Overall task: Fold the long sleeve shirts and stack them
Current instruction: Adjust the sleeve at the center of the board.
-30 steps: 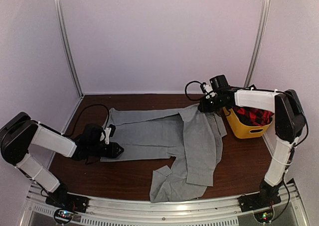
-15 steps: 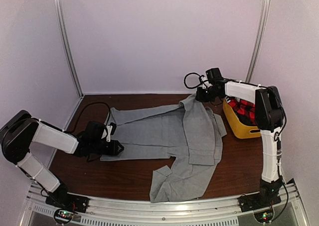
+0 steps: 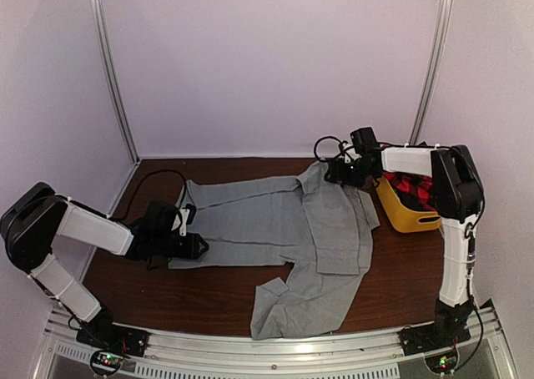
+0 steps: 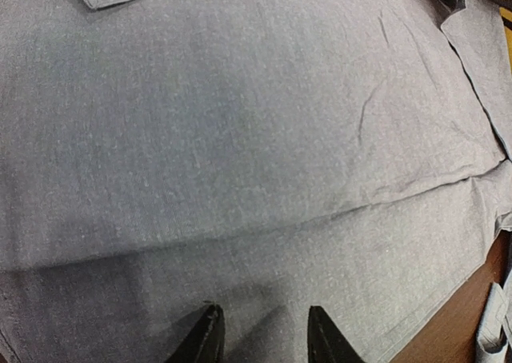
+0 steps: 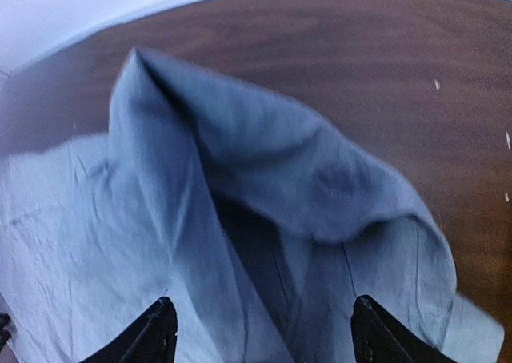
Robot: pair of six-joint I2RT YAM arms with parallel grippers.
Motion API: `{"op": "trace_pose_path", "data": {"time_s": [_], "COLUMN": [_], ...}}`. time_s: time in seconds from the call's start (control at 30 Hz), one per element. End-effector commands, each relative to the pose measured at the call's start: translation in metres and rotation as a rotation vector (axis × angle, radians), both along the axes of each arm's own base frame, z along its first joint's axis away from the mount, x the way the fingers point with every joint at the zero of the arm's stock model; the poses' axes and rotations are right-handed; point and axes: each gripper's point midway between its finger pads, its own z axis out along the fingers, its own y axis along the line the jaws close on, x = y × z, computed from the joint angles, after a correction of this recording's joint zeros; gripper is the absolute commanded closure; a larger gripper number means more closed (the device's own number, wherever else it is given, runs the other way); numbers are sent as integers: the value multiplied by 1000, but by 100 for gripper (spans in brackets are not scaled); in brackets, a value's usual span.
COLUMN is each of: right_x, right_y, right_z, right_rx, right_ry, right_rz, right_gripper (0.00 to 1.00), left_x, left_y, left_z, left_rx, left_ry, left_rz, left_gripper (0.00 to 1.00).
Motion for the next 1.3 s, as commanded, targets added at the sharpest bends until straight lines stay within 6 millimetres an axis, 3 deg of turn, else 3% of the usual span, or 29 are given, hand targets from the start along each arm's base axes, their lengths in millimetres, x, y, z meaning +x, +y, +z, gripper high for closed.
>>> {"op": "trace_pose_path", "data": {"time_s": [0.0, 0.17, 0.37, 0.47, 0.57, 0.73, 0.8, 1.03, 1.27], "right_x": [-44, -87, -97, -94, -91, -84, -76, -30, 41], "right_y": [-15, -27, -27, -24, -18, -6, 0, 26, 32], "right_z": [14, -10, -34, -41, -39, -13, 5, 92, 137], "right_rx": [-36, -75, -94, -97, -76, -22, 7, 131, 263], "right_ry": [-26, 18, 59, 66, 66, 24, -6, -158, -284], "right_rz": [20, 32, 64, 82, 112, 141, 145, 169, 109], "right_gripper": [21, 15, 19, 28, 45, 85, 95, 100, 100], "left_x": [6, 8, 11, 11, 11, 12, 13, 15, 16], "left_y": [-6, -9, -13, -15, -16, -15, -15, -16, -16], "left_z": [13, 23, 32, 35, 36, 36, 36, 38, 36], "left_rx": [-21, -34, -56, -68, -74, -66, -63, -60, -56], "left_ry": [-33, -52, -64, -65, -65, -66, -67, -72, -70], "left_rz": [-16, -22, -28, -31, -33, -31, -31, -32, -32], "left_gripper": [63, 61, 59, 59, 59, 59, 59, 58, 58]}}
